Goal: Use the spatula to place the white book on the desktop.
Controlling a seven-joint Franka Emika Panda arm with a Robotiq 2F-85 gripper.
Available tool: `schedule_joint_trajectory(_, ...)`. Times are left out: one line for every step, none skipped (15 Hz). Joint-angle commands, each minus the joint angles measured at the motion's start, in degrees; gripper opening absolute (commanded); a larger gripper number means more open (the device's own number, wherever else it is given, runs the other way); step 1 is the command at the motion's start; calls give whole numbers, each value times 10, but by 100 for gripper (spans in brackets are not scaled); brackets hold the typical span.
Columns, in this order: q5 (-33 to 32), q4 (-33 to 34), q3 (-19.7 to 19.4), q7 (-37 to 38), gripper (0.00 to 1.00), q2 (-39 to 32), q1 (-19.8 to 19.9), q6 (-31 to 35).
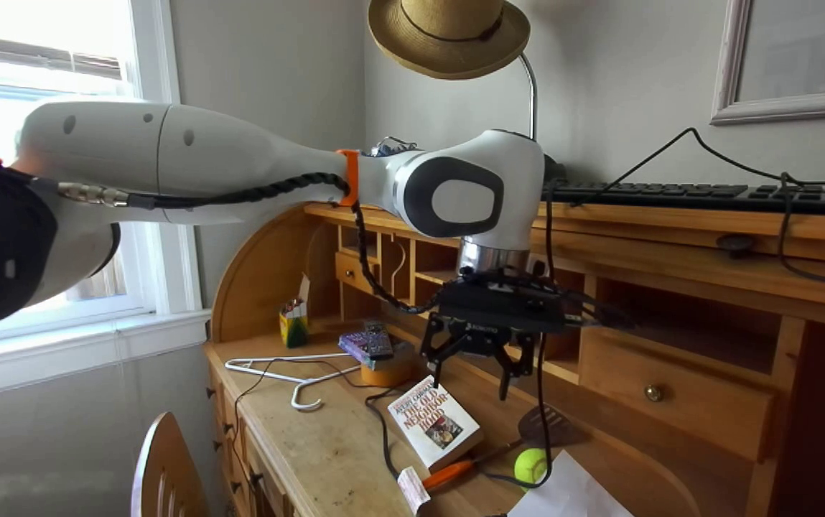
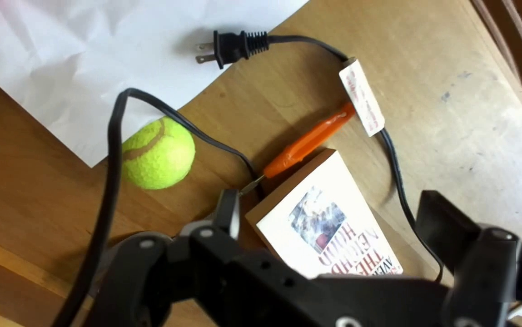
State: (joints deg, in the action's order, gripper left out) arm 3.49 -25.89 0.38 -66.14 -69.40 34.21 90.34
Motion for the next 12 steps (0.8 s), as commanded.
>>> schedule_joint_trajectory(10,-12,1,29,100,27,10,-49)
schedule_joint_trajectory(10,-12,1,35,100,32,12,-60)
schedule_joint_trajectory(18,-13,6,51,100,38,17,-71)
schedule_joint_trajectory(22,-14,7,62,100,45,20,-87)
schedule_joint_trajectory(31,-13,9,94,100,50,24,-95)
schedule_joint_trajectory(36,-13,11,112,100,55,27,-107)
schedule_joint_trajectory(39,-8,7,155,100,58,27,-102)
schedule_joint_trajectory(39,-7,5,185,100,64,28,-106)
schedule_joint_trajectory(42,-6,6,215,100,70,30,-106)
schedule_joint_trajectory(45,-7,7,245,100,77,32,-111)
schedule_joint_trajectory(46,-7,7,276,100,84,33,-115)
schedule_joint_trajectory(47,-6,7,307,100,90,35,-116)
